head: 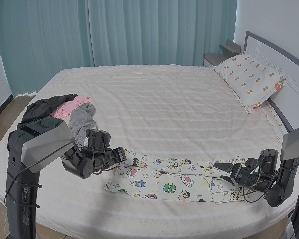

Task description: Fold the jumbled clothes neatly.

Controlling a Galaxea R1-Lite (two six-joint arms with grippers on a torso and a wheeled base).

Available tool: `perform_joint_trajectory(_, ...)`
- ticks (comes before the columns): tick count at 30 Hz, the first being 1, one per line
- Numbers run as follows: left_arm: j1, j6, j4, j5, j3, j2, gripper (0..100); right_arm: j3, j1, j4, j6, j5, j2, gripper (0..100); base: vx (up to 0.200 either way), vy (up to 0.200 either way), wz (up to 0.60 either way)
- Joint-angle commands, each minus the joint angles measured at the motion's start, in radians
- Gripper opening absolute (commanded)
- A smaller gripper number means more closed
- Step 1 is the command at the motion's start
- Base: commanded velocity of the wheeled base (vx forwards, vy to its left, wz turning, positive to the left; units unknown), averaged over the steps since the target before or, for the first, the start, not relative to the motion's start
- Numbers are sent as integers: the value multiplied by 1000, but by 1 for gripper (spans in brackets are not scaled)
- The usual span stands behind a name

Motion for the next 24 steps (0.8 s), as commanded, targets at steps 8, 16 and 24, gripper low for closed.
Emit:
perform_joint_trajectory(8,-8,95,-4,2,-66,-31,0,0,0,-12,1,1,3,100,0,0,0)
perform_joint_trajectory(16,-6,171,-23,78,-130,2,0,0,2,-12,1,1,3,100,0,0,0)
perform_joint_trajectory(24,-6,179,-29,82,-35,2,0,0,2,-12,-1,1,3,100,0,0,0)
